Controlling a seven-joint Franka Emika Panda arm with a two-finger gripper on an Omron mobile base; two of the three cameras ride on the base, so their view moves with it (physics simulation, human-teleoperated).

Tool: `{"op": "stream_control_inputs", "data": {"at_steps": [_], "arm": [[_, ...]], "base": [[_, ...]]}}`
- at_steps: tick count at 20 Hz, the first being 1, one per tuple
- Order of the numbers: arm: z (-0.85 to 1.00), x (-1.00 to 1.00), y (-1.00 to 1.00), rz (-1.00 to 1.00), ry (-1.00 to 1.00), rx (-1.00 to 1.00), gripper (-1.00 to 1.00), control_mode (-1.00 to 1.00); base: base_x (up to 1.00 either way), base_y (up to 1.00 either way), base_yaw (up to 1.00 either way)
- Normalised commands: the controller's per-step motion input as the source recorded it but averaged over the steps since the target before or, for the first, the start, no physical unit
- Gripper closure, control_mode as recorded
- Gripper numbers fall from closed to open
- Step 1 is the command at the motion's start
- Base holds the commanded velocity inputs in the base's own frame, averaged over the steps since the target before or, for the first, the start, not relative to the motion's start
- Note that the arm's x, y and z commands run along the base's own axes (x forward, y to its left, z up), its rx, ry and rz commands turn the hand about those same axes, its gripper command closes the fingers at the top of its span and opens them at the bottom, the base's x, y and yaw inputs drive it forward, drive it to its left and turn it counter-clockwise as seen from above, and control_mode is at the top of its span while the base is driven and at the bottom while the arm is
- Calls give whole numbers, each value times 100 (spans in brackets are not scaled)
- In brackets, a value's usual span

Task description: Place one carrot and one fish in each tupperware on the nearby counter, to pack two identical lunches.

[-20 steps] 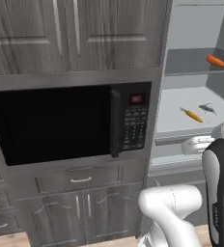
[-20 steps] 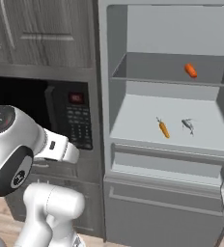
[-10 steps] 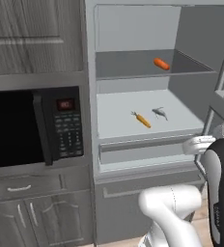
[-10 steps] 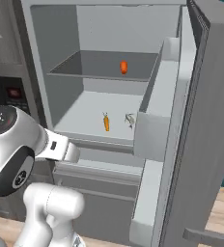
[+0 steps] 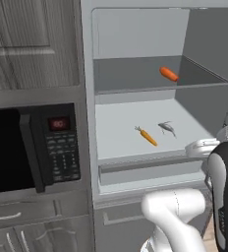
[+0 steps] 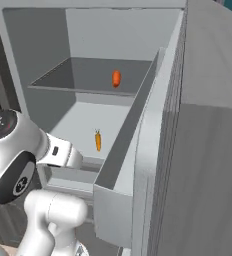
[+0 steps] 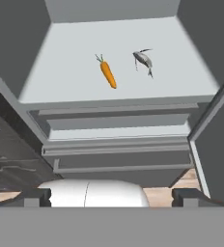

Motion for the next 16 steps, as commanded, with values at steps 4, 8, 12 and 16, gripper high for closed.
{"op": "stream_control_inputs", "data": {"at_steps": [4,8,12,16], "arm": [[0,0,0,0,0,0,-100,100],[0,0,0,0,0,0,-100,100],[0,0,0,0,0,0,-100,100],[0,27,0,0,3,0,-100,-100]], "base": [[52,0,0],[53,-1,-1],[48,0,-4],[0,0,0]]}}
